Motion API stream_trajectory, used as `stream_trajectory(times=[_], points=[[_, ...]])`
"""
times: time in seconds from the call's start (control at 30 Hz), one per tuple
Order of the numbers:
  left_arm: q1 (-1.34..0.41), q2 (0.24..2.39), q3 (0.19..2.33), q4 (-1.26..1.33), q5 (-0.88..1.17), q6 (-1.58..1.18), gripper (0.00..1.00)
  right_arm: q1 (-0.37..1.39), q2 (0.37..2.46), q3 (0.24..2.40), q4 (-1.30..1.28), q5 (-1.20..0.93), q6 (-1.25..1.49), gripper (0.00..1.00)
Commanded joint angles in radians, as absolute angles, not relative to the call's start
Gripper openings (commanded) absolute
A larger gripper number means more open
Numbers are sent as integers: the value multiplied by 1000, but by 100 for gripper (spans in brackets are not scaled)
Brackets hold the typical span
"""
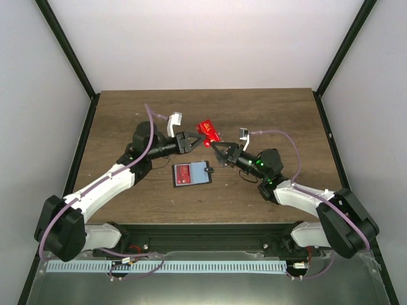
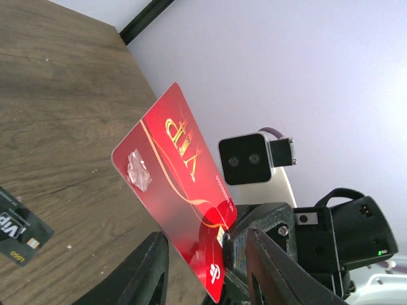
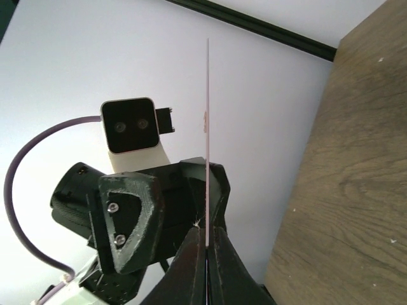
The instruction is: Put the credit cards into the card holder
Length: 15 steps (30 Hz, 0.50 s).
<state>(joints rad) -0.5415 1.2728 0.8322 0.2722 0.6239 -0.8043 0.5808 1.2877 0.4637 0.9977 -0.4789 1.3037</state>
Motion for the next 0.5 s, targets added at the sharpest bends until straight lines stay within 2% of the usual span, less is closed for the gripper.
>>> stream_trajectory(times=[0.0, 0.17, 0.37, 0.47], points=[[-537, 1287, 829, 368, 648, -834, 34, 572, 1284, 484, 1090, -508, 1326, 1], [-537, 1292, 807, 424, 659, -871, 28, 572, 1282, 479, 1093, -510, 1337, 1], [-537, 1287, 788, 479, 659, -902, 12, 572, 1280, 474, 1101, -524, 1348, 1], [-537, 1297, 788, 497, 661, -917, 7, 572, 1279, 465, 1108, -533, 1354, 1]])
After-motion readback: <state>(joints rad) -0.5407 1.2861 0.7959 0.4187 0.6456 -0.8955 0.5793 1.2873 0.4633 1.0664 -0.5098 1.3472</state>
